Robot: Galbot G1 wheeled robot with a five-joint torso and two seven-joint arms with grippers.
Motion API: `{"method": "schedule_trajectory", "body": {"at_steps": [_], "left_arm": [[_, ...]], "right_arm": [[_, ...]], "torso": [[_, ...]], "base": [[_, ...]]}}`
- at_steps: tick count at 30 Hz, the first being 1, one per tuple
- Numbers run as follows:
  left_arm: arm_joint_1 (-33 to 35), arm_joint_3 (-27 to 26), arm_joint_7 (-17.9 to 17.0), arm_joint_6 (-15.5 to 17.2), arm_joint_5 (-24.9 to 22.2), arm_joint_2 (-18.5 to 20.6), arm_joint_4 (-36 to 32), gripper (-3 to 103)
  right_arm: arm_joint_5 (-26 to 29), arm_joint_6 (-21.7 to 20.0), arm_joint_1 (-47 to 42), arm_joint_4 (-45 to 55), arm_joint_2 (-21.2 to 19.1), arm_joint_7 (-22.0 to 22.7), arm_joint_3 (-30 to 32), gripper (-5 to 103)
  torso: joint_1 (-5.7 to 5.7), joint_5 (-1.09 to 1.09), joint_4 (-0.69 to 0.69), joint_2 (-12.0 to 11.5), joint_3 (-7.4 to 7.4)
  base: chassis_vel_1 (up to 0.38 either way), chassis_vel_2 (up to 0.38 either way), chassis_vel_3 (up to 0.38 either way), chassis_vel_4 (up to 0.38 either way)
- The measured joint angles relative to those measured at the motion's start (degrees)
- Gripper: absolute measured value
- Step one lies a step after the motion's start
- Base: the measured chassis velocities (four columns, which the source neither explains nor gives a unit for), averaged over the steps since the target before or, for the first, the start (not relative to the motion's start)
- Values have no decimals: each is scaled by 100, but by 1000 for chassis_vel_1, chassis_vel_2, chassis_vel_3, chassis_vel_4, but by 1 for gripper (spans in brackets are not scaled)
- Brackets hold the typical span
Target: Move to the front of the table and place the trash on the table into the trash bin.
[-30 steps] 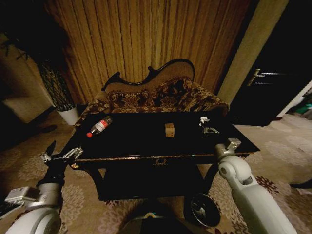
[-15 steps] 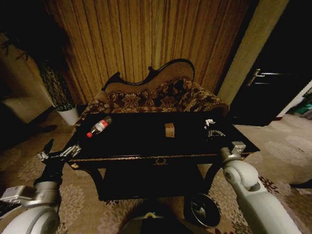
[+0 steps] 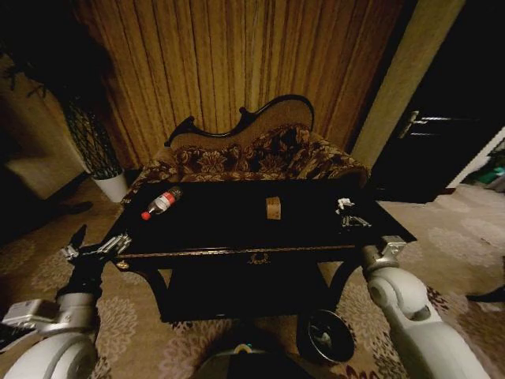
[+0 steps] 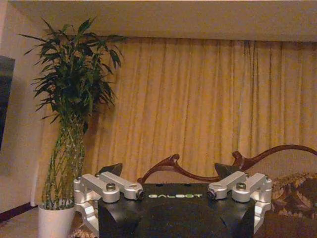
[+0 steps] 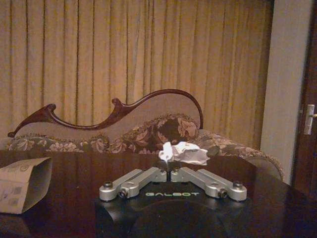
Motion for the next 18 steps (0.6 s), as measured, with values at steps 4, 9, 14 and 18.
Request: {"method": "schedule_trajectory", "body": {"at_steps": [4,9,14,18], "left_arm": [[2,-32,-1,3,-2,10,0,100],[23,-41,-1,3,-3,13,0,100],[36,-21,-1,5,-2,7,0,100],[38,-9,-1,18,-1,12,0,100]], "right_arm": [[-39,0,-45,6,35,-1,8,0],[-62,0,-61,7,68,-1,6,0],[-70,9,-61,-26,85,-1,-3,0],[-70,17,-55,-52,89,-1,-7,0]], "torso": [[0,0,0,0,0],[0,0,0,0,0],[0,0,0,0,0],[0,0,-1,0,0]], "base": [[68,-65,-71,69],[91,-89,-108,102],[132,-117,-131,122],[152,-153,-149,145]]}}
